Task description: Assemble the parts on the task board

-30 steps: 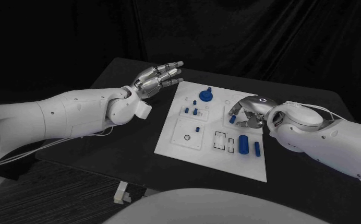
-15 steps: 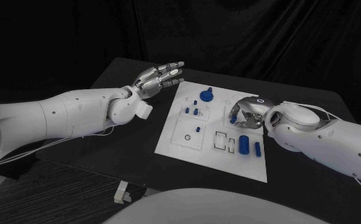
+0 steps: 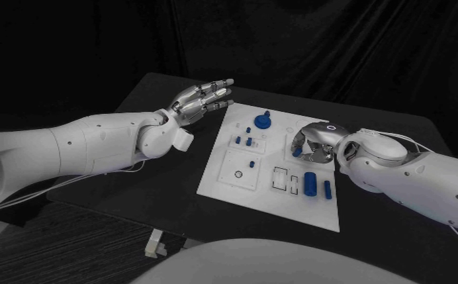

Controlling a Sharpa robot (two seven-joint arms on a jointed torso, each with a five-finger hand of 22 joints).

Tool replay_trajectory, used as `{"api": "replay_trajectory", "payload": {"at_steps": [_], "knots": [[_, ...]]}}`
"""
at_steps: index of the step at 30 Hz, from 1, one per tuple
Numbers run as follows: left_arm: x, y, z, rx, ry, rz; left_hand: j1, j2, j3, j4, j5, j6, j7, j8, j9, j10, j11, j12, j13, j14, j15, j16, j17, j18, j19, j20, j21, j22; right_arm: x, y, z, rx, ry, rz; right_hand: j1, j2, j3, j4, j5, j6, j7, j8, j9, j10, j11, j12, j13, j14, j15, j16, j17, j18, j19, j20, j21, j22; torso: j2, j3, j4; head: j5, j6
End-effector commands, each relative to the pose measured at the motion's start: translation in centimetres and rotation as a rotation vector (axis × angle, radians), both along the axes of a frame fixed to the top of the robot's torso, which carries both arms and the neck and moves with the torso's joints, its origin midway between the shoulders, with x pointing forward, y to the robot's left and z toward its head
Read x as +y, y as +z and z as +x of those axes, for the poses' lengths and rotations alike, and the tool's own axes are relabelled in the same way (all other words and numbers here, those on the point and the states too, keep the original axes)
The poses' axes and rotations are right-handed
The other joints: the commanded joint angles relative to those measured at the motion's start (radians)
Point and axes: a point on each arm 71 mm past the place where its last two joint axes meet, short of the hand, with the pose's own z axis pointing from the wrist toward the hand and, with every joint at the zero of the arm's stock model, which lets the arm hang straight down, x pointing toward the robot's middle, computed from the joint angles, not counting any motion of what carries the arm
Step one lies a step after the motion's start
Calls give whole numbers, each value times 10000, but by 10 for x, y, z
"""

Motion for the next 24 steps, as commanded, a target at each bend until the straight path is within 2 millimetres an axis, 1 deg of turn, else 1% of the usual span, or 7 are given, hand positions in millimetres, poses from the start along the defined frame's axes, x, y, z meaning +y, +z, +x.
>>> {"api": "replay_trajectory", "payload": {"at_steps": [1, 3, 4, 5, 8, 17, 24], "knots": [[-1, 3, -1, -409, 21, -380, 82, 93, 296, -59, 168, -14, -44, 20, -16, -74, 72, 131, 26, -15, 121, 169, 137, -254, 114, -34, 103, 30, 1, 3, -2, -375, 169, 393, -18, 242, 173, 19, -234, 694, 52, 479, 540, 713, -137, -7, 144, 211, -54, 266, 219, 75, 190, -46, 349, 1169, 1, 2, -5, 20, 1], [-1, 3, -1, -396, 21, -372, 91, 121, 335, -74, 175, -3, -44, 23, -15, -75, 66, 145, 29, -17, 110, 174, 138, -266, 121, -35, 104, 31, 1, 4, -2, -485, 165, 490, 16, 326, 189, 4, -516, 830, 28, 492, 595, 919, -193, -67, 150, 299, -100, 278, 264, 52, 267, -90, 507, 1198, 0, 0, -9, 34, 1], [-1, 3, -1, -394, 20, -372, 91, 121, 335, -74, 175, -3, -44, 23, -15, -75, 66, 145, 29, -17, 110, 174, 138, -266, 121, -35, 104, 31, 1, 4, -2, -499, 165, 503, 16, 326, 189, 4, -516, 830, 28, 492, 595, 919, -193, -67, 150, 299, -100, 278, 264, 52, 267, -90, 507, 1198, 0, 0, -9, 35, 1], [-1, 3, -1, -386, 19, -368, 91, 121, 335, -74, 175, -3, -44, 23, -15, -75, 66, 145, 29, -17, 110, 174, 138, -266, 121, -35, 104, 31, 1, 5, -2, -556, 166, 554, 94, 411, 216, -42, -780, 933, 9, 502, 634, 1107, -254, -84, 166, 383, -149, 300, 321, 34, 339, -132, 657, 1227, -1, 1, -10, 38, 1], [-1, 2, -1, -360, 16, -353, 100, 149, 372, -86, 178, 6, -42, 24, -14, -75, 67, 148, 30, -19, 106, 174, 138, -276, 121, -36, 104, 23, 0, 7, -3, -744, 169, 725, 144, 461, 225, -74, -947, 987, -5, 458, 661, 1256, -294, -170, 167, 470, -183, 284, 338, 12, 408, -178, 778, 1248, -1, 0, -8, 59, 1], [-1, 1, -2, -289, -3, -322, 173, 231, 613, -219, 134, -3, -35, 20, -16, -80, 71, 162, 32, -33, 105, 182, 136, -336, 132, -38, 102, -8, -2, 14, -6, -1213, 116, 1155, 271, 495, 251, -144, -1205, 1047, -33, 356, 673, 1452, -342, -304, 174, 591, -232, 228, 328, -19, 510, -231, 968, 1284, -1, 0, -10, 130, 1], [0, 0, -2, -229, -13, -288, 195, 268, 754, -286, 124, 3, -23, 20, -16, -84, 73, 163, 31, -40, 106, 185, 136, -366, 135, -40, 100, -27, -4, 31, -10, -1549, 128, 1451, 428, 476, 270, -212, -1289, 1127, -67, 251, 652, 1657, -389, -382, 197, 597, -282, -38, 12, -13, 527, -280, 939, 1270, -9, -5, -6, 165, 1]]}}
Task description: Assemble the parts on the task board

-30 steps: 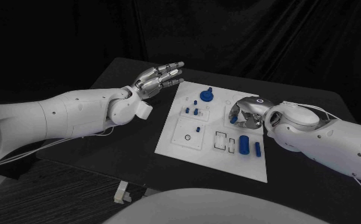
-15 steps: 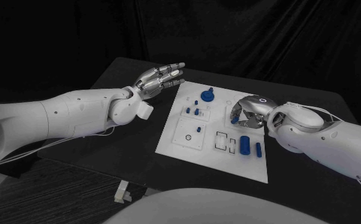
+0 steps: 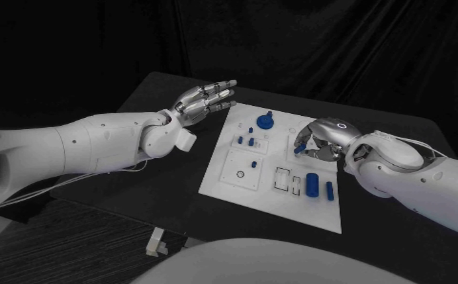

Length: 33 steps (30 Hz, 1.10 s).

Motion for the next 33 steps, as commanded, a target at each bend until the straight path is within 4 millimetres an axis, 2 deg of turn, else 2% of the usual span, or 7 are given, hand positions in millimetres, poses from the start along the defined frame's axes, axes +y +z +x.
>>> {"api": "replay_trajectory", "payload": {"at_steps": [1, 12, 14, 16, 17, 19, 33], "knots": [[-1, 2, 0, -271, -23, -289, 29, 109, 570, -80, 125, -4, -20, 19, -17, -84, 73, 160, 30, -42, 105, 184, 135, -369, 102, -7, 100, -27, 2, 14, -2, -527, -15, 443, 398, 435, 194, -124, -52, 651, 22, 203, 569, 705, -176, 141, 256, 109, -61, -151, -124, -11, 82, -17, 197, 1268, -11, -6, 2, 7, 1], [-3, 0, -1, -169, -94, -276, 37, 136, 669, -117, 139, -1, -18, 19, -17, -84, 82, 174, 32, -47, 103, 186, 135, -387, 100, -8, 98, -42, 36, 36, -30, -323, 970, 915, 527, 412, 224, -168, 30, 687, 20, 81, 530, 752, -166, 15, 259, 166, -68, -280, -204, 0, 58, -40, 98, 1245, -3, -3, -4, 25, 1], [-3, -1, -1, -145, -104, -267, 37, 136, 669, -117, 139, -1, -18, 19, -17, -84, 82, 174, 32, -47, 103, 186, 135, -387, 100, -8, 98, -42, 46, 38, -34, -224, 1226, 950, 493, 247, 232, -154, 774, 784, 7, -40, 494, 854, -161, -112, 277, 266, -72, -349, -188, -16, 94, -50, 165, 1267, -2, -1, -8, 20, 1], [-3, -1, -1, -114, -123, -261, 40, 146, 717, -136, 146, 21, -16, 22, -14, -82, 92, 189, 34, -47, 103, 191, 136, -395, 103, -8, 98, -45, 55, 38, -37, -150, 1426, 965, 452, 163, 255, -136, 1133, 848, 10, -123, 476, 916, -164, -203, 292, 313, -77, -399, -184, -17, 110, -60, 191, 1274, -2, 0, -10, 10, 1], [-2, -1, -1, -96, -131, -255, 36, 128, 738, -152, 140, 42, 7, 27, -11, -80, 90, 196, 35, -45, 103, 196, 137, -401, 105, -8, 98, -48, 60, 38, -38, -115, 1524, 968, 480, 46, 305, -179, 1711, 864, 12, -195, 458, 954, -148, -269, 301, 325, -80, -453, -211, -16, 109, -74, 194, 1279, -1, 0, -7, -5, 1], [-1, -2, -2, -53, -140, -235, 29, 111, 761, -167, 133, 66, 28, 33, -8, -74, 94, 216, 38, -47, 101, 196, 136, -407, 102, -8, 97, -57, 72, 38, -40, -30, 1783, 968, 516, 6, 354, -216, 1849, 873, 9, -247, 445, 980, -143, -314, 309, 339, -80, -475, -206, -14, 106, -78, 190, 1278, -7, -2, -16, 3, 1], [7, -2, -4, 9, -23, -143, -28, 42, 861, -213, 129, 85, 33, 38, -8, -45, 178, 279, 45, -41, 95, 217, 140, -435, 105, -11, 96, -76, 112, 21, -45, 701, 2161, 434, 517, -27, 401, -244, 1983, 874, 18, -312, 426, 1005, -134, -362, 323, 366, -75, -467, -153, 12, 57, -79, 50, 1245, 13, -3, 9, 21, 1]]}}
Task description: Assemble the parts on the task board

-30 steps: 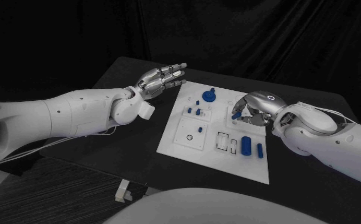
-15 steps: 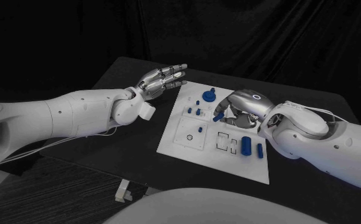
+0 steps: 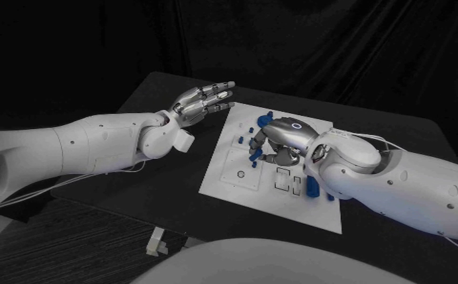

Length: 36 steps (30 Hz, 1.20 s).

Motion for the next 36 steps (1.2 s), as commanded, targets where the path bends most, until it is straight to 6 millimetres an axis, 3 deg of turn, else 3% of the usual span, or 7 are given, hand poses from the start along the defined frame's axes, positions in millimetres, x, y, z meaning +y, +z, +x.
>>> {"api": "replay_trajectory", "payload": {"at_steps": [1, 6, 16, 36], "knots": [[0, 1, -1, -70, -72, -157, -65, 5, 159, -33, 129, 13, -40, 38, -8, -47, 107, 168, 45, -40, 95, 216, 140, -435, 105, -11, 96, -67, 4, -8, -1, 347, -187, -555, 207, 157, 377, -90, 584, 444, 124, 19, 417, 792, -197, 144, 331, 95, -21, -168, -39, 17, -8, -23, 23, 1239, 9, -1, 19, -18, 1], [3, 1, -2, -26, -63, -129, -73, -2, 170, -37, 129, 20, -48, 38, -7, -45, 116, 172, 45, -44, 93, 211, 138, -437, 101, -11, 94, -75, 14, -15, -4, 190, 20, -805, 211, 156, 387, -98, 600, 439, 125, 7, 414, 790, -194, 136, 332, 102, -20, -154, -10, 13, 0, -23, 51, 1245, 2, -3, 42, -27, 1], [1, 0, -2, 18, -133, -147, -76, -3, 174, -38, 130, 25, -47, 38, -7, -44, 117, 180, 46, -41, 93, 217, 139, -438, 105, -11, 96, -70, 27, -23, -7, -126, 245, -1426, 205, 147, 392, -104, 620, 438, 130, -7, 410, 788, -190, 125, 336, 93, -16, -175, -36, 23, -24, -22, -13, 1230, -7, -9, -2, 1, 1], [-3, -1, -1, 66, -257, -184, -91, -6, 196, -40, 132, 11, -49, 36, -9, -43, 127, 177, 45, -40, 96, 221, 140, -443, 104, -12, 95, -76, 43, -34, -9, -437, 363, -1636, 173, 130, 409, -127, 706, 460, 131, -37, 404, 826, -192, 115, 358, 120, -15, -127, 65, 19, -22, -21, 20, 1236, 1, -1, 0, -31, 1]]}}
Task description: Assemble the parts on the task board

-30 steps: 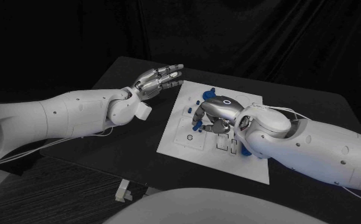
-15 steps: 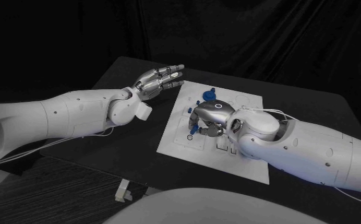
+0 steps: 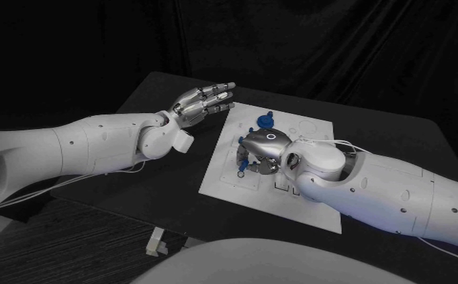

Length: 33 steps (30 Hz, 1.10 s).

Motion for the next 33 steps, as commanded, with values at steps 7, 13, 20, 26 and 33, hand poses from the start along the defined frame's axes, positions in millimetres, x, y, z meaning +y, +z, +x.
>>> {"api": "replay_trajectory", "payload": {"at_steps": [7, 13, 20, 26, 33], "knots": [[-3, 0, 0, -13, -168, -165, -91, -5, 196, -40, 132, 11, -48, 36, -9, -44, 126, 177, 44, -40, 96, 220, 140, -443, 104, -12, 95, -71, 3, -9, -2, -46, -117, -213, 167, 129, 412, -130, 607, 463, 129, 14, 403, 818, -184, 191, 363, 108, -33, -122, 70, 18, -19, -21, 33, 1238, -3, -4, 13, 1, 1], [-4, 0, 0, 6, -201, -171, -91, -5, 196, -40, 132, 11, -48, 36, -9, -44, 126, 177, 44, -40, 96, 220, 140, -443, 104, -12, 95, -71, 4, -12, -4, 66, -94, -305, 162, 125, 413, -134, 618, 466, 129, 10, 402, 828, -186, 192, 368, 107, -35, -132, 54, 23, -28, -21, 8, 1232, -2, -11, 4, 20, 1], [-5, -1, 0, 40, -227, -166, -100, -3, 209, -39, 133, 3, -49, 34, -10, -43, 133, 179, 44, -40, 100, 221, 140, -446, 106, -12, 95, -72, 4, -13, -5, 91, -170, -322, 150, 122, 415, -138, 635, 473, 129, 4, 401, 840, -189, 194, 375, 97, -35, -157, 17, 30, -43, -22, -32, 1222, 4, 1, 15, -41, 1], [-7, -2, -1, 92, -302, -187, -114, 2, 222, -33, 129, 9, -44, 34, -10, -43, 134, 181, 44, -42, 102, 218, 139, -448, 105, -11, 95, -76, 4, -15, -4, 81, -382, -356, 130, 106, 424, -159, 685, 487, 125, -16, 397, 864, -194, 195, 395, 65, -38, -216, -56, 56, -98, -24, -168, 1189, -2, -1, 4, -20, 1], [-7, -2, -1, 126, -323, -179, -128, 5, 231, -26, 126, 8, -39, 34, -10, -44, 136, 175, 43, -42, 104, 220, 139, -451, 104, -11, 94, -80, 3, -17, -4, 66, -411, -551, 126, 97, 436, -180, 724, 492, 123, -31, 394, 869, -194, 190, 406, 50, -40, -235, -69, 66, -124, -26, -219, 1176, -5, 0, -13, 3, 1]]}}
